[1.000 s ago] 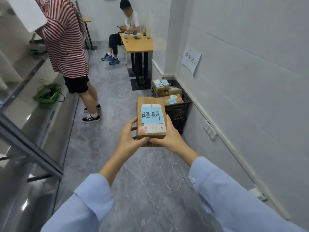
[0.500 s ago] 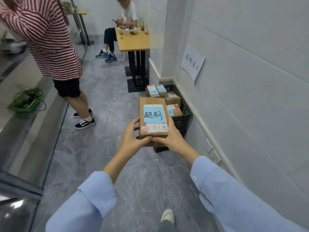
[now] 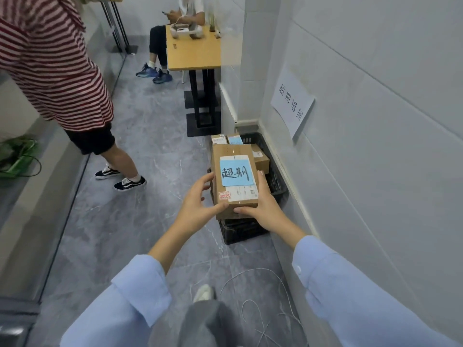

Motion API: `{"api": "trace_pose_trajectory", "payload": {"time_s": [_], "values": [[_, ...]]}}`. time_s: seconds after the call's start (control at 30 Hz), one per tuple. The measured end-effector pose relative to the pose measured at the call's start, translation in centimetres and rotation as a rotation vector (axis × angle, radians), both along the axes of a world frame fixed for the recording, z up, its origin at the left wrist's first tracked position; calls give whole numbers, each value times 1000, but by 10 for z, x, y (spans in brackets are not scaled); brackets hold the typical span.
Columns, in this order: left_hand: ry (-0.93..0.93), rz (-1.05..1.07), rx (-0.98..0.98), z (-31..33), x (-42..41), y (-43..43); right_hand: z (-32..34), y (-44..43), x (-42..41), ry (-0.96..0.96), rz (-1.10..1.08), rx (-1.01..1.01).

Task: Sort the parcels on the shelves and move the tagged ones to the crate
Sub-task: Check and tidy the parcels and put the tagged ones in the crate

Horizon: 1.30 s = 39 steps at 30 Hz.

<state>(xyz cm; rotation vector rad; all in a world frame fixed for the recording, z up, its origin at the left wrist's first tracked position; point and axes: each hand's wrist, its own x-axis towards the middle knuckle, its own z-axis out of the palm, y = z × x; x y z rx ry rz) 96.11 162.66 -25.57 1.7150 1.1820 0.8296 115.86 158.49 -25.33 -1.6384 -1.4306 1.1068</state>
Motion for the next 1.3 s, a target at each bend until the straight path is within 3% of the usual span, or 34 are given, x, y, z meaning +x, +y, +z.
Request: {"api": "trace_pose_trajectory", "payload": {"time_s": [0.23,0.53,0.7,0.87,1.3], "values": [[36,1,-30,-21,21,97,-32,86,31,30,-24,-84],[398,13,146,-71,29,259,-97,221,60,-46,-118,-192],[561,-52,145,-103,44,320,-150,264,78,-108,-109,-245],[591,-93,93,-137,54,348,-195,283,85,-208,-77,-289],[655,-104,-36,-195,52,348,-275,297,78,-241,22,-313]]}}
